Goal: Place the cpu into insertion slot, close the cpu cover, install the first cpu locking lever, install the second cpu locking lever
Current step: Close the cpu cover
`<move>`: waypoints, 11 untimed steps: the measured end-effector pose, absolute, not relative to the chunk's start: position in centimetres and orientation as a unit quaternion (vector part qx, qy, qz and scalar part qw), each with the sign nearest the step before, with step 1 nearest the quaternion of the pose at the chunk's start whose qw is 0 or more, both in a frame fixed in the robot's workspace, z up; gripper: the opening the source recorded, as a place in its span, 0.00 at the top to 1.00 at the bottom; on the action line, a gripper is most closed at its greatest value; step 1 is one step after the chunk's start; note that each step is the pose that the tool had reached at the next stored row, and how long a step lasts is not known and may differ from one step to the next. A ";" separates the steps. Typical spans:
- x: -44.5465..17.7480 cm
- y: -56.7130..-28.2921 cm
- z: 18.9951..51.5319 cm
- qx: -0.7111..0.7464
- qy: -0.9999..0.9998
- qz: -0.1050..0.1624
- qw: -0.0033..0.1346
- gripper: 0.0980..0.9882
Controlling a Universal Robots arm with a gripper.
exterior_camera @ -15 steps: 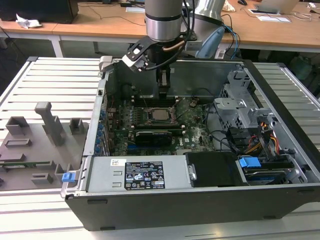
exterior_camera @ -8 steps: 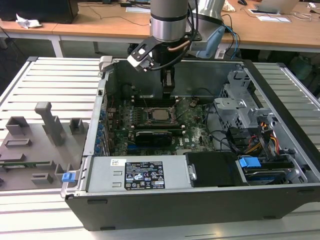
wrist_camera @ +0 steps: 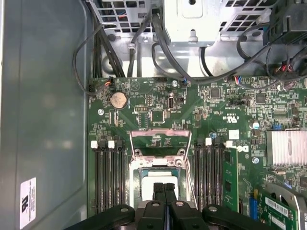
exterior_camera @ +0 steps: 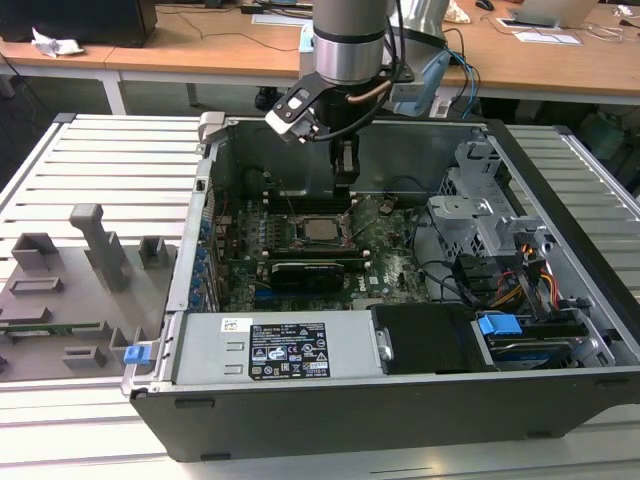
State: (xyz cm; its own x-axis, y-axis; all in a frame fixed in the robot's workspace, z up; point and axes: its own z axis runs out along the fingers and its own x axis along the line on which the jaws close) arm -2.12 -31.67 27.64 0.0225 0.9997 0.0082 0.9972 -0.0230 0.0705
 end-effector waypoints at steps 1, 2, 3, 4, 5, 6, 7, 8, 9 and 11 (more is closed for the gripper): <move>-2.0 -31.7 27.6 0.715 0.699 0.028 0.022 0.99; -2.0 -31.7 27.6 0.715 0.699 0.028 0.022 0.99; -1.9 -31.7 27.6 0.715 0.699 0.028 0.022 0.99; -1.7 -31.7 27.6 0.715 0.699 0.028 0.022 0.99; -1.6 -31.7 27.6 0.715 0.699 0.028 0.022 0.99; -1.6 -31.7 27.6 0.715 0.699 0.028 0.022 0.99; -1.5 -31.7 27.6 0.715 0.699 0.028 0.022 0.99; -1.4 -31.7 27.6 0.715 0.699 0.028 0.022 0.99; -1.3 -31.7 27.6 0.715 0.699 0.028 0.022 0.99; -1.0 -31.7 27.6 0.715 0.699 0.028 0.022 0.99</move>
